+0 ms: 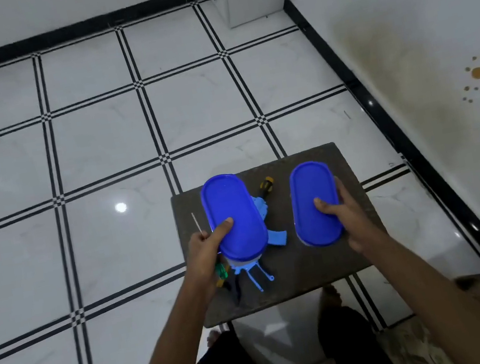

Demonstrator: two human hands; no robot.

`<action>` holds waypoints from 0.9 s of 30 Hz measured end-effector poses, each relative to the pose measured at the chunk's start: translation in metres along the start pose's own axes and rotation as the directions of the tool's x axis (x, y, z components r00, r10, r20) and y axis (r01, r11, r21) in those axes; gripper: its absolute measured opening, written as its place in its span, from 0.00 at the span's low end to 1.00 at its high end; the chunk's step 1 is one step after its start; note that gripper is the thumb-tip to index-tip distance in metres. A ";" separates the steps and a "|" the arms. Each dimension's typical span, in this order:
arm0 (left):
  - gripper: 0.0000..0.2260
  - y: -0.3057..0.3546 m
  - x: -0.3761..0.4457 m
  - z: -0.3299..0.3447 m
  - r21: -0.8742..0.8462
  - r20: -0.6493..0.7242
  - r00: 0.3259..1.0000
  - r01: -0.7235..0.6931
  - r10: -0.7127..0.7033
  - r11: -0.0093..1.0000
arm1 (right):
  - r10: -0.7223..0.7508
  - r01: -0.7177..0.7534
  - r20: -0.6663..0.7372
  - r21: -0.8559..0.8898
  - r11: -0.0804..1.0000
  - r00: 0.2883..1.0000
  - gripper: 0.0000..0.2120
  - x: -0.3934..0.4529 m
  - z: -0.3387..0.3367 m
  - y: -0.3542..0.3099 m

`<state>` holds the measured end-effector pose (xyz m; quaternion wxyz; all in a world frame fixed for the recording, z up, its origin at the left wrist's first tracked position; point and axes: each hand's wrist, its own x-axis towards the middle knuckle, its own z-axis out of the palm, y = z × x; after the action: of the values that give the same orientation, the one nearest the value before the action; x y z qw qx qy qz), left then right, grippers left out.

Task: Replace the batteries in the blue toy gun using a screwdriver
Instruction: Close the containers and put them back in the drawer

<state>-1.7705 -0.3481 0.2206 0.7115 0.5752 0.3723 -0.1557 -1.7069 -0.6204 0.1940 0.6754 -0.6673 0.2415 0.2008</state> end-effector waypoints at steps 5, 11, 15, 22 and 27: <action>0.24 0.083 -0.065 -0.044 0.103 0.091 0.993 -0.079 0.070 0.992 | -0.121 0.117 0.039 0.098 0.988 0.992 0.20 -0.100 0.037 -0.090; 0.29 0.136 -0.100 -0.076 0.155 0.066 0.991 -0.126 0.117 0.980 | -0.259 0.254 0.038 0.103 0.962 0.965 0.22 -0.137 0.071 -0.148; 0.35 0.161 -0.105 -0.095 0.084 0.043 0.987 -0.158 0.155 0.984 | -0.294 0.285 0.086 0.107 0.953 0.952 0.22 -0.140 0.101 -0.167; 0.34 0.206 -0.077 -0.152 0.049 0.087 0.977 -0.197 0.193 0.979 | -0.277 0.271 0.046 0.107 0.956 0.960 0.21 -0.132 0.188 -0.172; 0.34 0.238 -0.033 -0.223 0.096 0.143 0.968 -0.223 0.208 0.970 | -0.272 0.274 -0.075 0.027 0.961 0.960 0.25 -0.116 0.277 -0.169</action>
<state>-1.7165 -0.0778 0.3973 0.7141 0.6395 0.2507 -0.1354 -1.6833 -0.3433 0.3972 0.6998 -0.6883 0.1744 0.0778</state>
